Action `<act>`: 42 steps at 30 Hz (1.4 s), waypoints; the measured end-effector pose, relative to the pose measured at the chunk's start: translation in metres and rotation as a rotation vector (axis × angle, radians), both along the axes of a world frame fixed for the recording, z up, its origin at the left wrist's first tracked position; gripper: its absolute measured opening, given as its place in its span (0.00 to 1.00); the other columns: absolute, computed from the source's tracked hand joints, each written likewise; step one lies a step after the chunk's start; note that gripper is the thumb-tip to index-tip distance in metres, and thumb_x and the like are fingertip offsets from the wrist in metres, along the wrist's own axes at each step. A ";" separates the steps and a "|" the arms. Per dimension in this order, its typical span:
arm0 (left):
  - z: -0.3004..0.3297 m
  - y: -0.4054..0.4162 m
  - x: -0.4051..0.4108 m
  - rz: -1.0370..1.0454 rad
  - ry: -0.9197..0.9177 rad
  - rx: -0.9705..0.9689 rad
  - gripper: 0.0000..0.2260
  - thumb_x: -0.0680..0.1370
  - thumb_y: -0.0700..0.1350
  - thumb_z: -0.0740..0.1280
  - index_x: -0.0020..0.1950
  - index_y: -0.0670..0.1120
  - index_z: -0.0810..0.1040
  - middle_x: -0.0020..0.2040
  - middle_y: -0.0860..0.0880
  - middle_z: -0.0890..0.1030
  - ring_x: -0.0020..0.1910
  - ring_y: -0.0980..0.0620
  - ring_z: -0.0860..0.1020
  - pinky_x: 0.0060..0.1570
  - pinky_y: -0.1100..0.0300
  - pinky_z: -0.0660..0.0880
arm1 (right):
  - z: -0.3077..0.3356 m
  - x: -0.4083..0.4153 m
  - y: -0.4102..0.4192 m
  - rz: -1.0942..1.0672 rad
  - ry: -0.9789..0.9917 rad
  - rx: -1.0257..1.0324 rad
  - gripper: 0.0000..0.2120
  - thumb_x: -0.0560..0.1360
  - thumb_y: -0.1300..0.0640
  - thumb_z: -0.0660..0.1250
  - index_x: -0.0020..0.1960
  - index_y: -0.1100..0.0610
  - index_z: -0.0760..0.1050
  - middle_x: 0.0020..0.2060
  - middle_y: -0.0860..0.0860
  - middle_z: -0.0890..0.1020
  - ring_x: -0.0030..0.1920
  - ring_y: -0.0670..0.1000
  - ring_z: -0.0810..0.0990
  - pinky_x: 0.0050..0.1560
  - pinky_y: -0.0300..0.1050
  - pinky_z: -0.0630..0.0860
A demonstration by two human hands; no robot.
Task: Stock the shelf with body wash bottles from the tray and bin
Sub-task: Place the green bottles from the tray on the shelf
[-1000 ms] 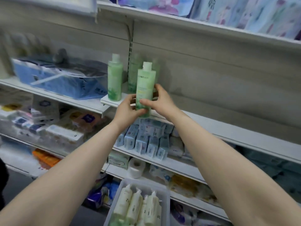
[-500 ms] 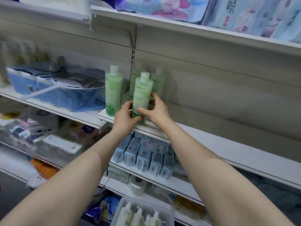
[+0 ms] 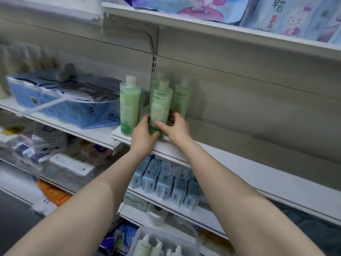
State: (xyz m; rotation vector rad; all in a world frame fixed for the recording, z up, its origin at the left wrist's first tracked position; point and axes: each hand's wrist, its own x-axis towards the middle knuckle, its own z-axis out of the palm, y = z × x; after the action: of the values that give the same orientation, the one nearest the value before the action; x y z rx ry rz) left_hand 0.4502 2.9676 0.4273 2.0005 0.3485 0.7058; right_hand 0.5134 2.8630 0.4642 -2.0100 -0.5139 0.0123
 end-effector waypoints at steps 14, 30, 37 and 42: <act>-0.019 -0.025 -0.053 0.008 -0.092 -0.079 0.26 0.77 0.38 0.67 0.74 0.48 0.66 0.67 0.49 0.74 0.60 0.55 0.77 0.61 0.56 0.76 | -0.026 -0.054 -0.038 -0.055 0.080 0.112 0.16 0.78 0.60 0.67 0.66 0.57 0.77 0.51 0.51 0.82 0.46 0.52 0.85 0.48 0.49 0.84; -0.188 -0.087 -0.163 -0.136 0.219 -0.159 0.19 0.76 0.38 0.68 0.67 0.47 0.74 0.60 0.51 0.79 0.51 0.54 0.80 0.53 0.55 0.78 | -0.205 -0.189 -0.113 -0.140 0.326 -0.027 0.11 0.79 0.63 0.65 0.59 0.55 0.80 0.46 0.49 0.83 0.42 0.51 0.84 0.44 0.46 0.83; -0.295 -0.101 -0.234 -0.129 0.552 -0.227 0.20 0.75 0.38 0.70 0.67 0.46 0.75 0.61 0.49 0.80 0.53 0.53 0.79 0.53 0.62 0.75 | -0.311 -0.237 -0.136 -0.146 0.634 -0.110 0.12 0.77 0.59 0.66 0.58 0.52 0.80 0.41 0.46 0.82 0.43 0.55 0.85 0.50 0.57 0.83; -0.354 -0.108 -0.281 -0.086 0.751 -0.178 0.21 0.75 0.41 0.71 0.67 0.46 0.75 0.59 0.46 0.80 0.55 0.50 0.79 0.58 0.55 0.76 | -0.369 -0.260 -0.149 -0.075 0.792 -0.200 0.15 0.77 0.55 0.68 0.63 0.52 0.78 0.46 0.47 0.83 0.50 0.52 0.84 0.56 0.55 0.81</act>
State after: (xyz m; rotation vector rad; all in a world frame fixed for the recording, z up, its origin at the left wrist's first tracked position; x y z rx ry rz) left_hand 0.1692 2.8597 0.0730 2.0277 0.7269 -0.1591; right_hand 0.2535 2.7137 0.0953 -2.0124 0.0765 0.8044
